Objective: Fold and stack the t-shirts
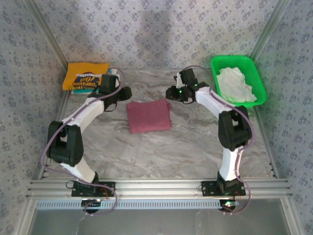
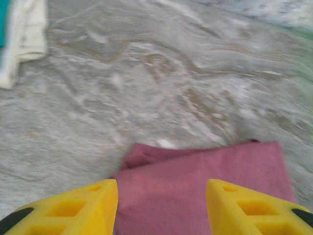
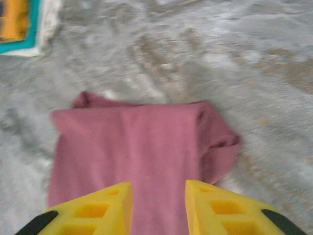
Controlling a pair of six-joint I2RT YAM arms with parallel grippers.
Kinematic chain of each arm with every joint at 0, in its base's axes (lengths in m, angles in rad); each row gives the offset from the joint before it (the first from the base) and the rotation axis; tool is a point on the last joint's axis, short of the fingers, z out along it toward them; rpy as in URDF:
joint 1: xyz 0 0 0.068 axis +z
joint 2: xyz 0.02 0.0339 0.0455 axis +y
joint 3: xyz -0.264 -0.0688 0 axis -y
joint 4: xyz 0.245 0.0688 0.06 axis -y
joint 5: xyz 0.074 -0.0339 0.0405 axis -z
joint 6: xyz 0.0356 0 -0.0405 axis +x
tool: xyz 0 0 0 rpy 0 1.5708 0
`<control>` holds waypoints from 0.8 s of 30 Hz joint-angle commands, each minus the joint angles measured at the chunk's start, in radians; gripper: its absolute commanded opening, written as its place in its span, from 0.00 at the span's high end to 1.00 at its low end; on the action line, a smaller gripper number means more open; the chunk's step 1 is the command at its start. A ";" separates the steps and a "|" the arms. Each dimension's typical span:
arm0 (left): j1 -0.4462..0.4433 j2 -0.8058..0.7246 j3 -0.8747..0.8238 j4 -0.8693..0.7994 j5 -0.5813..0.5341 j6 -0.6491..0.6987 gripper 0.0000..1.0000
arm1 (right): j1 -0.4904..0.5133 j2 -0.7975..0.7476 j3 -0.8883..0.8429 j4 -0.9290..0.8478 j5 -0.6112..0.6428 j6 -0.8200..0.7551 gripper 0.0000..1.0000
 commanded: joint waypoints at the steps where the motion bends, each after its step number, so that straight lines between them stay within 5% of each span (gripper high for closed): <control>1: -0.059 -0.060 -0.114 0.110 0.033 -0.031 0.50 | 0.060 -0.091 -0.106 0.128 -0.095 -0.006 0.70; 5: -0.074 -0.025 -0.267 0.282 0.018 -0.080 0.52 | 0.096 -0.008 -0.101 0.153 -0.132 0.005 0.73; 17: -0.065 0.169 -0.309 0.404 -0.013 -0.120 0.53 | 0.050 0.247 -0.086 0.199 -0.083 0.034 0.74; 24: -0.096 0.019 -0.342 0.342 -0.048 -0.120 0.50 | 0.065 0.156 -0.133 0.206 -0.101 0.038 0.72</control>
